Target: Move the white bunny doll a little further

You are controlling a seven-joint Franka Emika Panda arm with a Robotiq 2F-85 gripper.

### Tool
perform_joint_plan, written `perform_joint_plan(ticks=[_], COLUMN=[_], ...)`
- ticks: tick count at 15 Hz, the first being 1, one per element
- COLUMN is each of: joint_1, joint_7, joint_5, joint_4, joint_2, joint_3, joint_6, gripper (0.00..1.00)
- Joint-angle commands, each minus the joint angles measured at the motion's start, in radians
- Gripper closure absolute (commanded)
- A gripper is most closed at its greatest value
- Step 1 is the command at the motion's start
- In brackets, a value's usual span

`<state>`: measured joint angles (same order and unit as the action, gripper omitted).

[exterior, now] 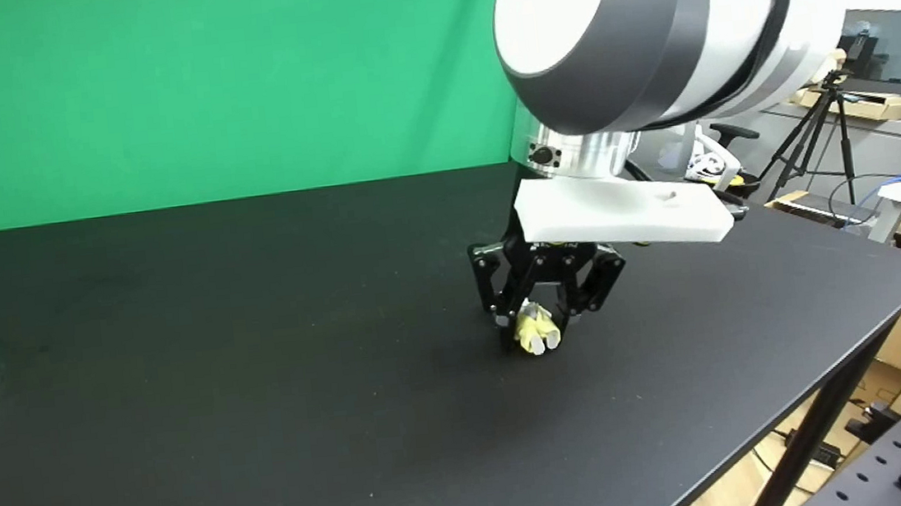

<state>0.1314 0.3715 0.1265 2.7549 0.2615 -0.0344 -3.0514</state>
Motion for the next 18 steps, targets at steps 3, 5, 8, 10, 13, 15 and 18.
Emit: perform_joint_plan(ticks=[3, 5, 8, 10, 13, 15, 18], joint_1=[0.008, -0.013, -0.020, -0.035, -0.045, -0.064, -0.106], joint_7=[-0.065, -0.137, -0.249, -0.316, -0.381, -0.433, -0.515], joint_5=[-0.026, -0.054, -0.140, -0.179, -0.213, -0.199, -0.160], joint_4=[-0.022, -0.043, -0.084, -0.114, -0.150, -0.170, -0.201], joint_2=[-0.050, -0.060, -0.066, -0.056, -0.035, -0.020, 0.008], joint_3=[0.048, 0.046, 0.058, 0.044, 0.040, 0.020, -0.026], joint_6=[0.061, 0.096, 0.142, 0.152, 0.144, 0.135, 0.146], gripper=[0.81, 0.81, 0.81, 0.81, 0.81, 0.81, 0.81])
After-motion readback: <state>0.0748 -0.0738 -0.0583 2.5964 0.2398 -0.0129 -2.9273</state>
